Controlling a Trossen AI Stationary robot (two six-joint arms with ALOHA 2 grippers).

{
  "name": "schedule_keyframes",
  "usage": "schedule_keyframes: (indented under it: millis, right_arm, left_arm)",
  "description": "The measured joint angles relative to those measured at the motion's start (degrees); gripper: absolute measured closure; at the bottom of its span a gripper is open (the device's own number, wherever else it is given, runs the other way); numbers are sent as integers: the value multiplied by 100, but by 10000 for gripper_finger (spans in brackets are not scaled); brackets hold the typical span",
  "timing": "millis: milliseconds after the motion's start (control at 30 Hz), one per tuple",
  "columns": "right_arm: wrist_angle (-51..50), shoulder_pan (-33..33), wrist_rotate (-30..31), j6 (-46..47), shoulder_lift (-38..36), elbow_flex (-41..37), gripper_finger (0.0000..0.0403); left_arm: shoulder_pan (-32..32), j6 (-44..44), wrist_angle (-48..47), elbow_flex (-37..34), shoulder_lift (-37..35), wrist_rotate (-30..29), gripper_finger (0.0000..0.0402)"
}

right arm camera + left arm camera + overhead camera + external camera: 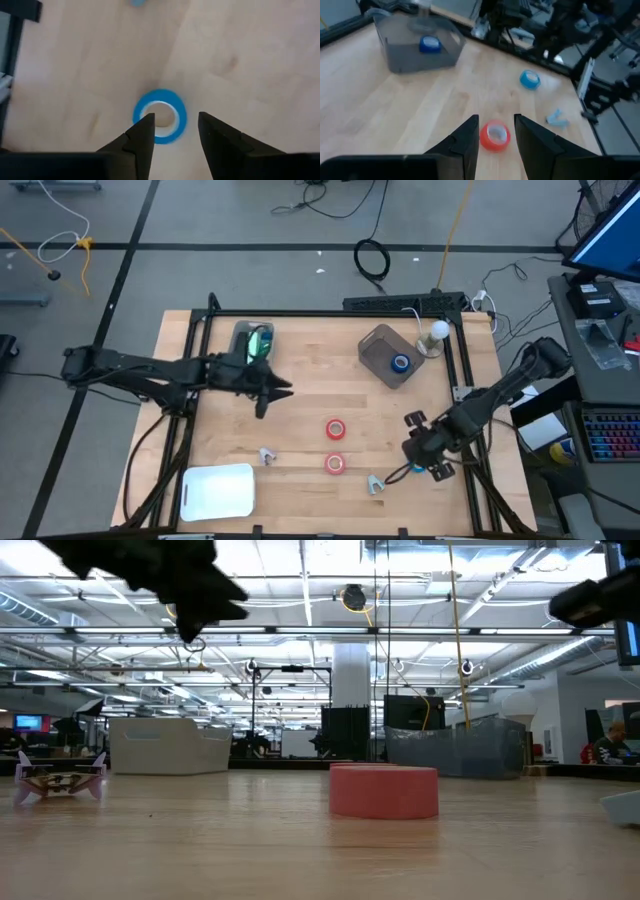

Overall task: Pick and place Stapler, Stapler remover, tape
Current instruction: Put the light blue tape into the black bin

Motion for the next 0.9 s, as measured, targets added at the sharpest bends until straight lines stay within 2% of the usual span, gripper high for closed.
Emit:
schedule_keyframes:
  millis: [100, 400, 900]
  right_arm:
    - [129, 5, -212, 98, 306, 0, 248]
    - [145, 3, -193, 437, 930, -7, 230]
    - [520, -39, -198, 666, 1205, -691, 234]
  left_arm:
    - [-190, -8, 20, -292, -412, -114, 275]
    - [-605, -93, -13, -933, -1375, -329, 275]
    - [-931, -11, -14, -1098, -1663, -327, 275]
